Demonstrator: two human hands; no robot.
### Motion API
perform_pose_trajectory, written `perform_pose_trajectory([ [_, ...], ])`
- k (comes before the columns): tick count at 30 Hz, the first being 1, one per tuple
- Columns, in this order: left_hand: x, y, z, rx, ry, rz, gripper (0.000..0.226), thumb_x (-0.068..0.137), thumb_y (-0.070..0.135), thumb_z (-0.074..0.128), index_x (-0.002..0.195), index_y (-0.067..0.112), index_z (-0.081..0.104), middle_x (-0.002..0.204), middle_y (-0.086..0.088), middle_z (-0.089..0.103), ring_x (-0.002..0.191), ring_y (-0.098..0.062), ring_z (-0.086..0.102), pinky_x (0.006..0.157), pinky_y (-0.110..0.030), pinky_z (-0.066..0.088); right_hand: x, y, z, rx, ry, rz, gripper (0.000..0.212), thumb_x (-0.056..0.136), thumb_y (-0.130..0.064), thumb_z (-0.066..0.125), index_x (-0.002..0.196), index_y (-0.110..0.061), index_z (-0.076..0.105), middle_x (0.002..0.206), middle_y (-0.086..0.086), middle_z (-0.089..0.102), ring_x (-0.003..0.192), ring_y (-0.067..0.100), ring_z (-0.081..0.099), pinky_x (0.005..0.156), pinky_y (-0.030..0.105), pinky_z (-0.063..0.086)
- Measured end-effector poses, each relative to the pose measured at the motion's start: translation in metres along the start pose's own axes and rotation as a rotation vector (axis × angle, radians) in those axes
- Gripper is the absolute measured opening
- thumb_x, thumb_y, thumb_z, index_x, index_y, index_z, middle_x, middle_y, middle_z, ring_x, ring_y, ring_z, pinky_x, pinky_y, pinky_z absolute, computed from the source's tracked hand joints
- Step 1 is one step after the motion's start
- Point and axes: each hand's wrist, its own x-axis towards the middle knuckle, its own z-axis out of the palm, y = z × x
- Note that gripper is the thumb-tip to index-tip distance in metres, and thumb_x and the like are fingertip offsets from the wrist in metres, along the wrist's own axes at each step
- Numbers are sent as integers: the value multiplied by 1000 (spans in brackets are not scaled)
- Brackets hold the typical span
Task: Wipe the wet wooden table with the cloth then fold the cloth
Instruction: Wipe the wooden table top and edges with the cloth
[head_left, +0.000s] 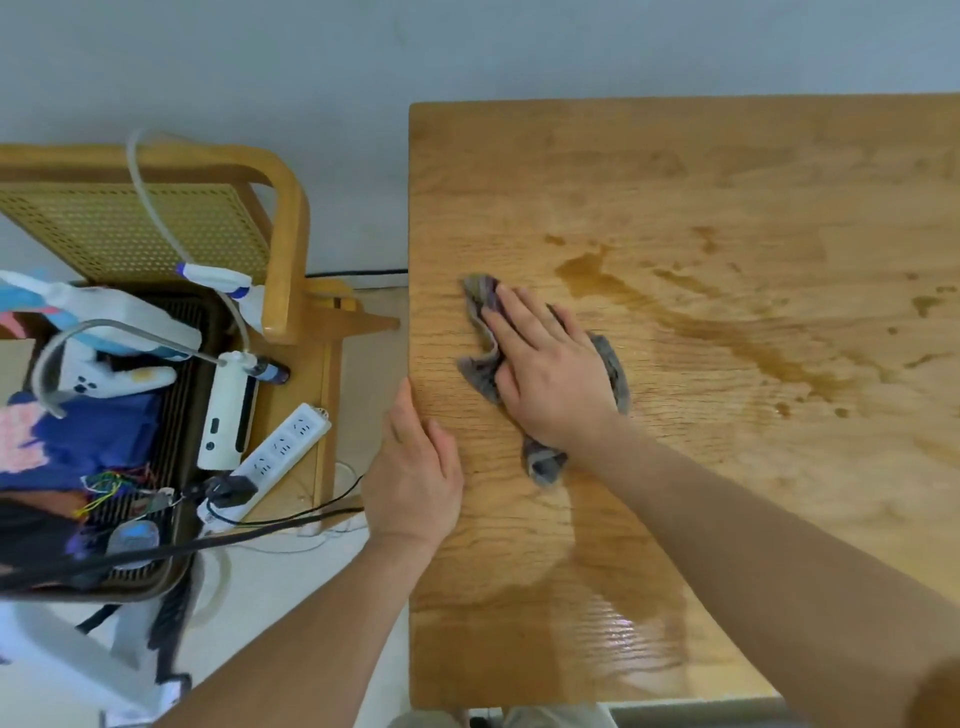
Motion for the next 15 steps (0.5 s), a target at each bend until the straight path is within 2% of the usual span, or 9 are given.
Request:
perform_pose_trajectory([
  [2,-3,1,0,12,10,8,60,94,39,22,142,6,30,127,-17,56,93,-33,63,69,-38,50,33,0,-2,-15,-8,87,57,94,-32,29,148,-14,39,158,7,28,147,22,23,119,45,20],
  [4,0,0,2,15,13,-6,57,95,37,23,142,7,30,125,-17,57,88,-34,64,66,-37,50,40,-4,0,-36,19,114,59,95,-32,26,151,-16,33,160,7,23,149,23,17,120,45,16],
  [8,-3,1,2,-29,23,-23,46,98,25,28,142,13,32,123,-12,58,88,-29,63,65,-33,45,-57,-25,4,-29,-66,-89,61,93,-30,38,152,-18,29,161,7,22,149,24,15,117,49,19],
  [12,0,0,3,-20,44,-52,45,99,26,28,142,15,31,122,-8,58,92,-26,62,69,-29,41,-131,-13,7,-59,-71,-248,57,95,-33,43,149,-17,37,159,4,27,148,21,21,115,46,24],
  [15,2,0,4,-12,54,-40,45,99,25,29,142,13,32,121,-7,59,91,-25,62,67,-29,40,-99,-12,7,-10,-42,-153,53,94,-32,44,144,-14,46,155,7,34,145,23,30,114,48,29],
])
